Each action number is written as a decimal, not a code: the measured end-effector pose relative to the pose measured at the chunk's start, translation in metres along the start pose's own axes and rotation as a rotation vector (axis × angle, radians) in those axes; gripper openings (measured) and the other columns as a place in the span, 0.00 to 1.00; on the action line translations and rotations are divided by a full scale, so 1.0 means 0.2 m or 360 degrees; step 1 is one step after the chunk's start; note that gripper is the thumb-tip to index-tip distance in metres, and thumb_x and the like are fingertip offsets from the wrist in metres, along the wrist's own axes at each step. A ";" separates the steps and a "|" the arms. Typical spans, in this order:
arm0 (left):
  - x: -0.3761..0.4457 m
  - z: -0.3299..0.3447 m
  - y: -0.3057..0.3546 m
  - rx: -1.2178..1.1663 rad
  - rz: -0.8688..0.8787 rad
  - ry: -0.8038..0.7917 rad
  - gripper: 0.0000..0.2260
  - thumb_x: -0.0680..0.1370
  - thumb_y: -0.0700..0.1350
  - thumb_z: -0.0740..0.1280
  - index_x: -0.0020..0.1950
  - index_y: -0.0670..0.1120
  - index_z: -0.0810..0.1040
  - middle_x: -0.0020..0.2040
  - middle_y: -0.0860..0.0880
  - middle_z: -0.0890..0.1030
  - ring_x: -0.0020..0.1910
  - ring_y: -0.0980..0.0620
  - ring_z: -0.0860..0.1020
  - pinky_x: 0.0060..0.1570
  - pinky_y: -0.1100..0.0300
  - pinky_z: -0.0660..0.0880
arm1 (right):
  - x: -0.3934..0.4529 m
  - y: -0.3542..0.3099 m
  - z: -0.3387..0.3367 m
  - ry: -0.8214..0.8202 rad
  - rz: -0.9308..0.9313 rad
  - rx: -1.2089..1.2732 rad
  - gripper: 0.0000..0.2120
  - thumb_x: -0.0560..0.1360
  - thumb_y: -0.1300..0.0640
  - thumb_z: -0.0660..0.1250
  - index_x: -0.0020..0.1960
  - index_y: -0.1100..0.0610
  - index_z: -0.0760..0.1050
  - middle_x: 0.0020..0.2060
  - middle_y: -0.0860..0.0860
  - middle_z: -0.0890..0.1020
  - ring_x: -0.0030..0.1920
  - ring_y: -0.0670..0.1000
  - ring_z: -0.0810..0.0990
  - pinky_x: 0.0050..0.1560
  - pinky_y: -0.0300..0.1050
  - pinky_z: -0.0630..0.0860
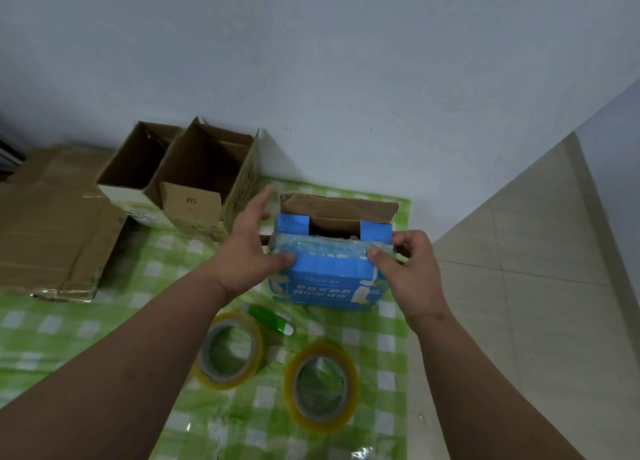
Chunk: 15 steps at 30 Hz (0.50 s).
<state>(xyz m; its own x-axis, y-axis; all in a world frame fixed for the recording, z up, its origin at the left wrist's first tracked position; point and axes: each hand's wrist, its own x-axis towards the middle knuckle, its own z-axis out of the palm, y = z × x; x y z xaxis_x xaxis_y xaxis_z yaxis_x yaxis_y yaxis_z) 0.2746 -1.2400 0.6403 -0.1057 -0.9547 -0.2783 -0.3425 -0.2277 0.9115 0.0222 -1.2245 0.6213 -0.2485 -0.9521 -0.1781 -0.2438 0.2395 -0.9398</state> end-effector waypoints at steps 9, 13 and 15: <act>0.01 -0.04 0.00 0.0488 0.0133 -0.0101 0.43 0.69 0.44 0.78 0.69 0.76 0.57 0.71 0.54 0.65 0.61 0.51 0.73 0.58 0.52 0.75 | 0.03 0.01 -0.03 -0.0263 -0.0205 -0.0243 0.40 0.73 0.57 0.73 0.67 0.23 0.56 0.57 0.41 0.66 0.52 0.37 0.74 0.48 0.41 0.79; -0.04 -0.03 -0.06 0.0535 0.0281 -0.0057 0.29 0.74 0.50 0.74 0.63 0.76 0.63 0.69 0.60 0.67 0.59 0.56 0.74 0.55 0.56 0.74 | 0.00 0.03 -0.03 -0.0107 -0.0363 -0.0347 0.22 0.72 0.55 0.73 0.59 0.35 0.71 0.55 0.35 0.64 0.52 0.33 0.73 0.45 0.29 0.72; -0.05 -0.01 -0.08 0.0562 0.0317 -0.0025 0.25 0.75 0.51 0.72 0.64 0.71 0.67 0.71 0.57 0.67 0.59 0.55 0.75 0.58 0.53 0.76 | -0.02 0.04 -0.02 -0.0065 -0.0418 -0.0379 0.17 0.73 0.55 0.73 0.56 0.39 0.73 0.55 0.36 0.66 0.52 0.33 0.72 0.45 0.25 0.70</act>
<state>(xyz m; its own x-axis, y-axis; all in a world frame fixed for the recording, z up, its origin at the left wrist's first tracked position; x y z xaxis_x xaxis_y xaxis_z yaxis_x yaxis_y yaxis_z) 0.2839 -1.2262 0.6290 -0.2159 -0.9697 -0.1139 -0.6130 0.0439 0.7888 0.0169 -1.2175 0.6149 -0.1120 -0.9927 0.0448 -0.5076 0.0184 -0.8614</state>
